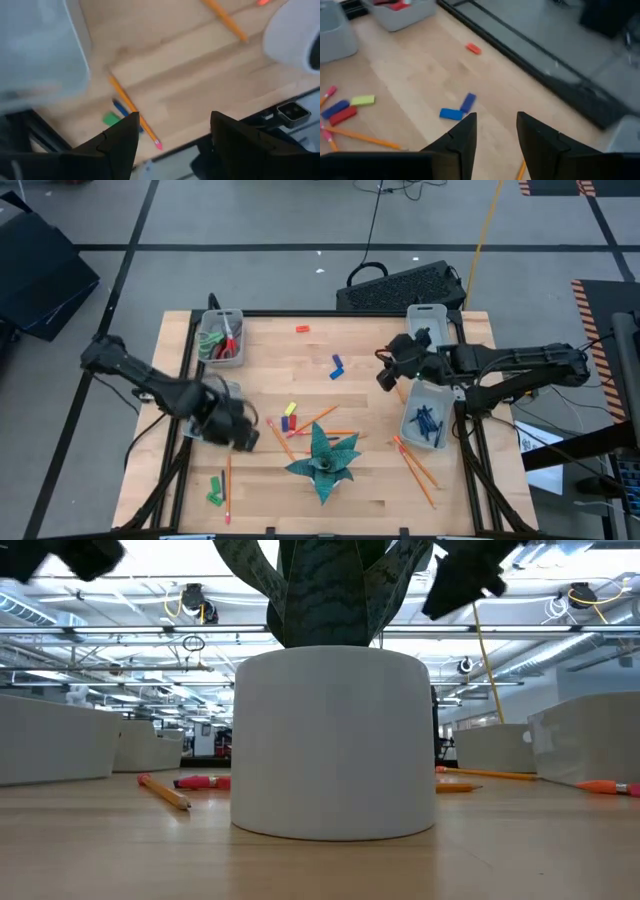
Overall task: Sort crayons/erasers/pens/pencils in bins
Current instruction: Put the bottom blue crayon into the bottom right gray bin
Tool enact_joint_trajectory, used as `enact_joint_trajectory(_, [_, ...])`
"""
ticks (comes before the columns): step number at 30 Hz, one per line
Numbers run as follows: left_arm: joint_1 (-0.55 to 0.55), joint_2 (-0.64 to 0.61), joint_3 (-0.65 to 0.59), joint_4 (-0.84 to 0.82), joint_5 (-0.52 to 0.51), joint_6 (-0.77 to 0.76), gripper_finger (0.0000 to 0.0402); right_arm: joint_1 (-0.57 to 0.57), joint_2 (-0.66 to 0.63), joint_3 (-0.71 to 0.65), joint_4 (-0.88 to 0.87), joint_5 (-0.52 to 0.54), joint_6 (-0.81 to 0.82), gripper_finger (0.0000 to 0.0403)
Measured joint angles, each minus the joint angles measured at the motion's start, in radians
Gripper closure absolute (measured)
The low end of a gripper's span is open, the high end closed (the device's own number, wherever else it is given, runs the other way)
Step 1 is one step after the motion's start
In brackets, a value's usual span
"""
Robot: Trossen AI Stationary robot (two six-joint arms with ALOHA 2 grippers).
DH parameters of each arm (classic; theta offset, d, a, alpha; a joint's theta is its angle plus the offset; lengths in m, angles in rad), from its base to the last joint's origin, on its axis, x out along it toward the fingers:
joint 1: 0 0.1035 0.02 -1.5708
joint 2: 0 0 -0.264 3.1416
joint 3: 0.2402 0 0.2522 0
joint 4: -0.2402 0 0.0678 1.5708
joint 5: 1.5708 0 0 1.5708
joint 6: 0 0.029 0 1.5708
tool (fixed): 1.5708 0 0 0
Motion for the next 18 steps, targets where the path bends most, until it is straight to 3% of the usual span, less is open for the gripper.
enact_joint_trajectory(6, [-0.256,0.123,0.0,0.049,-0.141,-0.279,0.0156,-0.022,0.0,0.0,0.049,-0.069,-0.24,0.0273])
enact_joint_trajectory(9, [-0.354,0.195,0.0,0.039,-0.159,-0.376,0.0156,-0.022,0.0,0.0,0.049,-0.071,-0.313,0.0273])
enact_joint_trajectory(15, [-0.412,0.305,0.0,0.056,-0.148,-0.459,0.0156,-0.022,-0.012,0.0,0.049,-0.084,-0.346,0.0273])
enact_joint_trajectory(18, [-0.405,0.352,0.0,0.056,-0.092,-0.452,0.0156,-0.022,-0.021,0.0,0.049,-0.097,-0.333,0.0273])
